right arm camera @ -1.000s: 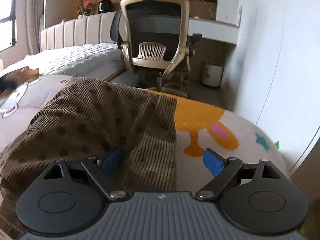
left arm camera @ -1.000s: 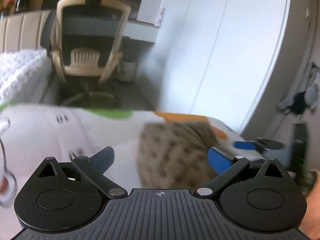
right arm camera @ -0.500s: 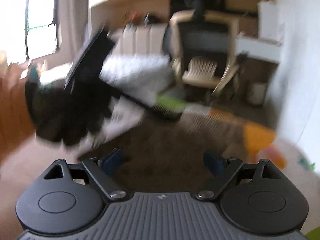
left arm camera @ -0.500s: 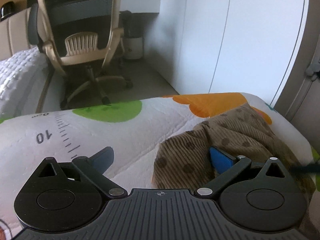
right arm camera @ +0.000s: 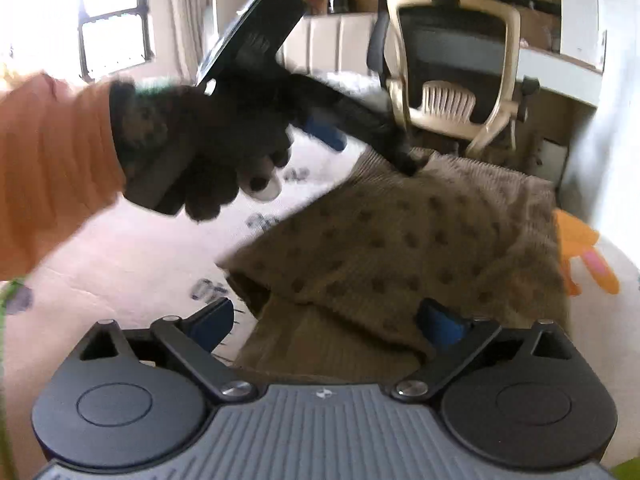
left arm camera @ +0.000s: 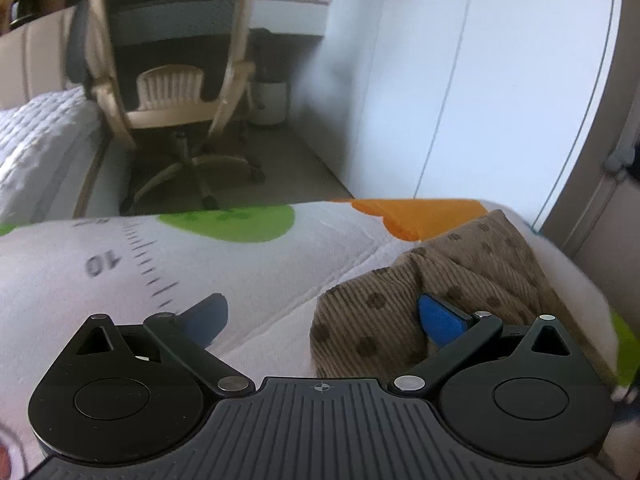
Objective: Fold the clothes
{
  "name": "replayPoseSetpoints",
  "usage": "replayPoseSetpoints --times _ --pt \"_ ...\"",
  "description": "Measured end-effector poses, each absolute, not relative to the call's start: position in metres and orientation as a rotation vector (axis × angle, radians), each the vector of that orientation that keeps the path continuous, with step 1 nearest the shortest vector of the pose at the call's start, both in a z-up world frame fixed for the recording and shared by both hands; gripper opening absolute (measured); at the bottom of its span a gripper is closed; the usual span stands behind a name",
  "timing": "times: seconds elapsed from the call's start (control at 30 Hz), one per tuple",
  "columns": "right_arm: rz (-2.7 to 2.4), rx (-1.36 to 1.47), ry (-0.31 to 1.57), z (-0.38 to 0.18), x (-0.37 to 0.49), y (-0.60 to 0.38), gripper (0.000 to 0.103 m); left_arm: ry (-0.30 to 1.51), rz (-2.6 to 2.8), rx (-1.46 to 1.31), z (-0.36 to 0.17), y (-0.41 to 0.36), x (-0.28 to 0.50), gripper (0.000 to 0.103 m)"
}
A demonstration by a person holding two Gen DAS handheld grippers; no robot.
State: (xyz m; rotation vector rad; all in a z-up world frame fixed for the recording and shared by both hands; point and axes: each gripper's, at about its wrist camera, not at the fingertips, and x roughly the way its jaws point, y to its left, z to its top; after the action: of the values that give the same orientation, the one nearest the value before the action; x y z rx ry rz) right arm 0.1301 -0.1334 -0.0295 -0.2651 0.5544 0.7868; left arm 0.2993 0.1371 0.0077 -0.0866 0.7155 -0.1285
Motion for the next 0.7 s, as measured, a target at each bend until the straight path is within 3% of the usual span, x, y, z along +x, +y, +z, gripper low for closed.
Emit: replayPoseSetpoints --times 0.23,0.33,0.4,0.47,0.6,0.7 --pt "0.694 -0.539 0.476 -0.040 0.078 -0.161 0.099 0.740 -0.110 -0.219 0.001 0.177 0.261 0.103" --pt "0.646 -0.668 0.407 -0.060 0.063 -0.145 0.093 0.766 -0.106 -0.241 -0.005 0.181 0.259 0.103" --pt "0.613 -0.631 0.353 -0.058 0.065 -0.135 0.086 0.785 -0.117 -0.276 -0.008 0.185 0.255 0.103" --pt "0.613 -0.536 0.322 -0.047 0.074 -0.128 0.086 0.804 -0.128 -0.312 -0.010 0.188 0.252 0.103" --pt "0.743 -0.294 0.402 -0.027 0.100 -0.104 0.073 0.792 -0.153 -0.380 -0.008 0.198 0.245 0.103" --pt "0.850 -0.180 0.483 -0.023 0.113 -0.094 0.073 0.767 -0.189 -0.438 -0.003 0.202 0.243 0.103"
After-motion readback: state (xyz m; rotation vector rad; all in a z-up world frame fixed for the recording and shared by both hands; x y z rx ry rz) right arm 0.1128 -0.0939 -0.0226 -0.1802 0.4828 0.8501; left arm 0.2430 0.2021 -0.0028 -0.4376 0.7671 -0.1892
